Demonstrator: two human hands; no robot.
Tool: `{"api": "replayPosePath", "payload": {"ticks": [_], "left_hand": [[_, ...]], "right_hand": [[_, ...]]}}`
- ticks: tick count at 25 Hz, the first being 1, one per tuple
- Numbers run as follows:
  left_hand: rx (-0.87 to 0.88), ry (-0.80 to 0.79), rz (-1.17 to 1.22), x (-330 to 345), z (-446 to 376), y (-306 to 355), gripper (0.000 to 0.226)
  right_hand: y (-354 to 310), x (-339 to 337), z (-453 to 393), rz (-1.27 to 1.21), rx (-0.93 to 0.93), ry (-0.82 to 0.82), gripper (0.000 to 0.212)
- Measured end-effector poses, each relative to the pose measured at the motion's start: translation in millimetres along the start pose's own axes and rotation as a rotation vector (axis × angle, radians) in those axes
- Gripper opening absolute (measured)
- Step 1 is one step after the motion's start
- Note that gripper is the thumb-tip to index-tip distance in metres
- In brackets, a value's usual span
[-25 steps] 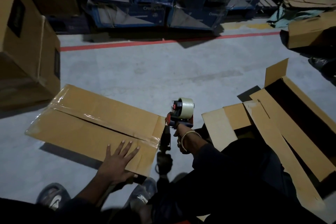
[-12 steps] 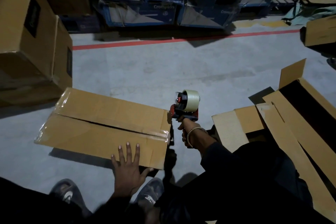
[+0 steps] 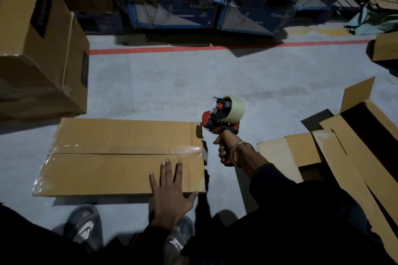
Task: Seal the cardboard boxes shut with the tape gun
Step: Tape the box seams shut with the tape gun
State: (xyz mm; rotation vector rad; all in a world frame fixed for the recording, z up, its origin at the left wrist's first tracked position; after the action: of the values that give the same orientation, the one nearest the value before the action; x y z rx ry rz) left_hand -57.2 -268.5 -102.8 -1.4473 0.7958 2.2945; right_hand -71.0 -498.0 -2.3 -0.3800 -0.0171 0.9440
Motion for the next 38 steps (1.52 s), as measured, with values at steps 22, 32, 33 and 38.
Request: {"api": "replayPosePath", "payload": {"ticks": [22, 32, 33, 38], "left_hand": [[-0.116, -0.493, 0.886, -116.7, -290.9, 36.1, 0.014], [-0.176, -0.215, 0.982, -104.9, -278.8, 31.9, 0.032], [-0.196, -0.181, 0.972, -103.9, -278.6, 30.8, 0.030], [-0.348, -0.026, 0.945, -101.1, -280.6, 13.7, 0.020]], "right_hand": [[-24.7, 17.1, -43.1, -0.070, -0.221, 0.179, 0.008], [-8.8, 23.9, -108.4, -0.054, -0.167, 0.243, 0.050], [-5.7, 26.0, -115.3, -0.053, -0.157, 0.241, 0.053], [-5.0, 31.1, -64.0, 0.048, -0.169, 0.296, 0.032]]}}
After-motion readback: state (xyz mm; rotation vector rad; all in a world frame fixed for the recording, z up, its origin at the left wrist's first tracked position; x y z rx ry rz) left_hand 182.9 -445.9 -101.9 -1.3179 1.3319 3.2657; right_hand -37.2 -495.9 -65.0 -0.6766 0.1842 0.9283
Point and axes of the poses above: each hand's wrist, its own z-axis away from the middle knuckle, its own x-axis out of the palm, y = z × x, the point moved 6 cm from there along -z, towards the middle knuckle, and after that the axes turned 5 degrees about x, right-handed, at the moved point
